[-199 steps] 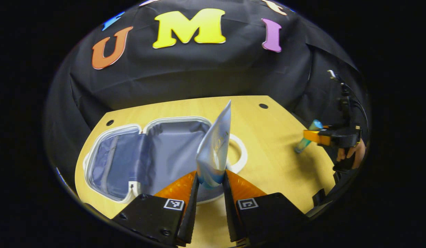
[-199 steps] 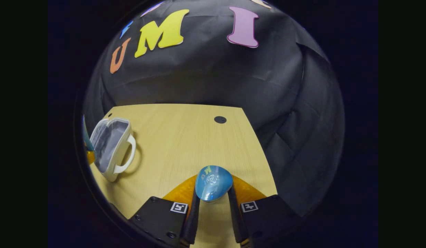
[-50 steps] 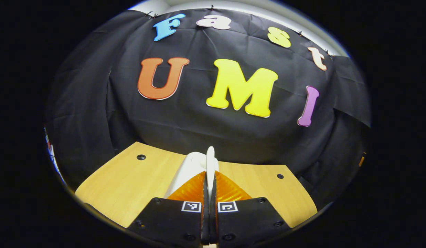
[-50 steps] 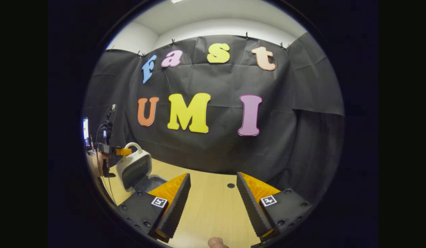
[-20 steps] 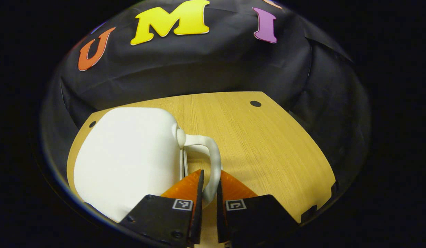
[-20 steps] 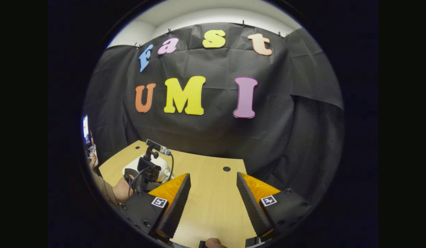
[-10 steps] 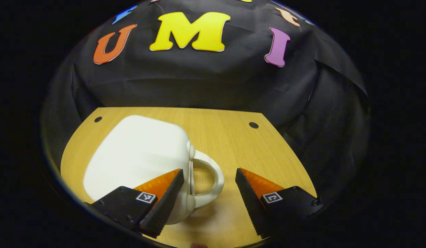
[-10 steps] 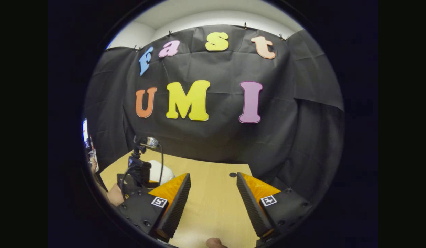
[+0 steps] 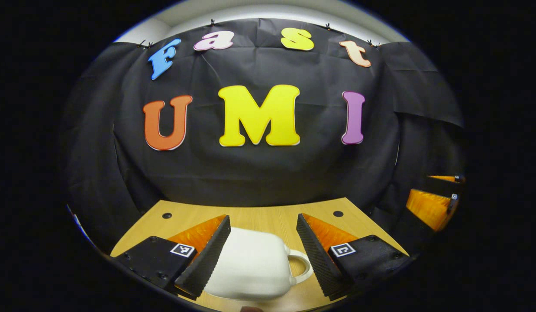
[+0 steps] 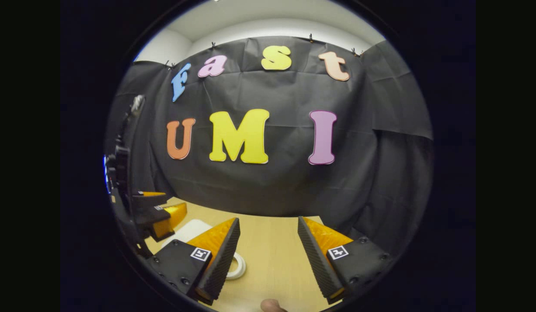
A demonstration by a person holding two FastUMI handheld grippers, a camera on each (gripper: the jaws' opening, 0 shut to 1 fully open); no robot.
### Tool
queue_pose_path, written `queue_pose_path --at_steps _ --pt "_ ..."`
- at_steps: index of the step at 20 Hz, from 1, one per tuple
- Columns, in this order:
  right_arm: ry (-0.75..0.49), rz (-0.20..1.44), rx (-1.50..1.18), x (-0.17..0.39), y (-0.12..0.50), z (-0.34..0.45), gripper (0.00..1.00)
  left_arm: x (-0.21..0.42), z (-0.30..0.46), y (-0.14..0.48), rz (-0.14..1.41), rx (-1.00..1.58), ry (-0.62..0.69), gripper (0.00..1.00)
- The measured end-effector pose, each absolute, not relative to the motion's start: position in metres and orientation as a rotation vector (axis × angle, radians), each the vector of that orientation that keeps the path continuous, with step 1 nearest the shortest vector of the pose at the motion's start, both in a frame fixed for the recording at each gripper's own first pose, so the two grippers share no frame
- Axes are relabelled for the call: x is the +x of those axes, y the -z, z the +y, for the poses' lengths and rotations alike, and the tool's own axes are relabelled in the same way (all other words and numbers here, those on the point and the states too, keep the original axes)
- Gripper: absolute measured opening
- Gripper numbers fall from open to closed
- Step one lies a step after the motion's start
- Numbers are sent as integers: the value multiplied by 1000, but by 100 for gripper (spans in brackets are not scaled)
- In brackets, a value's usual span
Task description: First open the suitcase, pack the skin care products into it, and then close the suitcase.
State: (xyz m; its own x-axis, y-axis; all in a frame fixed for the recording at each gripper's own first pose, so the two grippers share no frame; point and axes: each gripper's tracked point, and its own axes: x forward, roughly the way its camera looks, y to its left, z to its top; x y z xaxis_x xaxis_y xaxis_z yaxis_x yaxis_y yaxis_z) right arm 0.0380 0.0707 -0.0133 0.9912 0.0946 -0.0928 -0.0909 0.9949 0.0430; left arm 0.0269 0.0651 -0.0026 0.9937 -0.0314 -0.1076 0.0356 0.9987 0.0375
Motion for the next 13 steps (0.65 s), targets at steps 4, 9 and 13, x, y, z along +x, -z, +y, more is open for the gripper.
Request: queue_pose_path --at_steps 4,9,13 --pt "-83 69 35 50 4 88 79 19 83 -18 64 6 15 98" --pt "-92 61 3 57 0 103 79 10 92 -19 47 18 10 98" --pt "-103 73 -25 61 4 108 79 18 91 -19 38 11 11 98"
